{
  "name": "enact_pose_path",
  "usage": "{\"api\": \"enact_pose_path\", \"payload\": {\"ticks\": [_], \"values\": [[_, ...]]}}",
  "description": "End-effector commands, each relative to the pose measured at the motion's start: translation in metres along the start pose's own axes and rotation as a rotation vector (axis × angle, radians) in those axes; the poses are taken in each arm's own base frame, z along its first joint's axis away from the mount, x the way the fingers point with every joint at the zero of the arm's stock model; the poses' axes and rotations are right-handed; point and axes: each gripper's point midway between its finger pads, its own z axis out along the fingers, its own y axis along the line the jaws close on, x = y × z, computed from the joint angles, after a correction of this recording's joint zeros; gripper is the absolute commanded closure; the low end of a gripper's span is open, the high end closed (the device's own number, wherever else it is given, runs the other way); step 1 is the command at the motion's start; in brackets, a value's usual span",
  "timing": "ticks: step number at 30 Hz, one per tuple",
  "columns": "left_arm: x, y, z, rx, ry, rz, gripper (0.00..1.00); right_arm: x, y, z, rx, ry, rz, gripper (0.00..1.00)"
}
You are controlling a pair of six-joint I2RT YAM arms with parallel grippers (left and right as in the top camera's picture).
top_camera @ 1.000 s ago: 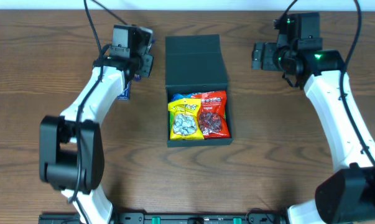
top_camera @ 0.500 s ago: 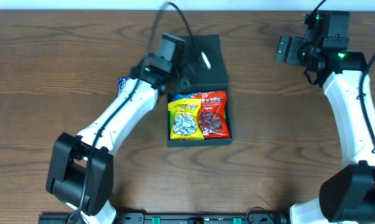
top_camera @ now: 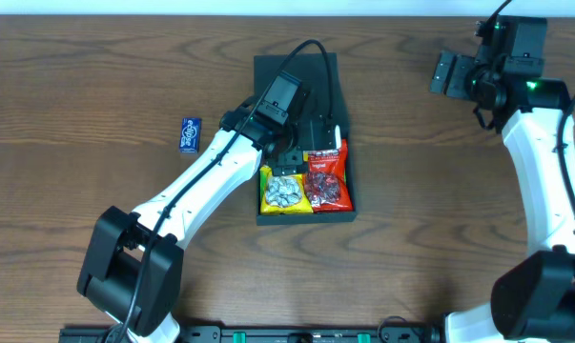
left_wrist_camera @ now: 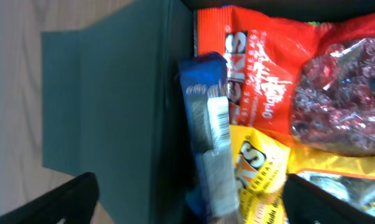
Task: Pack container
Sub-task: 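Lower the chocolate bar into the box with the left gripper and release, then move the left gripper back and grasp the blue Eclipse mint tin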
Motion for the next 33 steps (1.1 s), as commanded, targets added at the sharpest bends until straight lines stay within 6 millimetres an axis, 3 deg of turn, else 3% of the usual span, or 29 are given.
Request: {"api": "enact_pose_path", "payload": {"ticks": [1,5,8,12,16,18,26,30,33], "values": [[-0.011,0.019,-0.011,-0.068,-0.043,-0.050,0.02,-0.007,-0.003,-0.006,0.007,-0.023,-0.001,0.01],[-0.004,0.053,-0.016,-0.199,-0.043,-0.209,0.01,-0.006,-0.002,-0.006,0.001,-0.017,0.003,0.01],[0.013,0.071,-0.020,-0.264,-0.006,-0.249,0.00,-0.005,-0.002,-0.006,0.001,-0.014,0.002,0.01],[0.057,0.096,-0.029,-0.356,0.079,-0.403,0.00,-0.005,-0.002,-0.006,0.002,-0.012,0.003,0.01],[0.115,0.121,-0.043,-0.428,0.102,-0.704,0.00,-0.005,-0.002,-0.006,0.002,-0.012,0.003,0.01],[0.142,0.128,-0.050,-0.455,0.109,-0.838,0.05,-0.005,-0.002,-0.006,0.001,-0.012,0.003,0.01],[0.204,0.123,-0.053,-0.418,0.131,-1.084,0.05,-0.005,-0.002,-0.006,0.001,-0.014,0.003,0.01],[0.227,0.105,-0.031,-0.375,0.187,-1.173,0.04,-0.006,-0.002,-0.006,0.001,-0.015,0.003,0.01],[0.234,0.093,-0.013,-0.330,0.221,-1.214,0.04,-0.005,-0.002,-0.006,0.001,-0.014,0.003,0.01]]}}
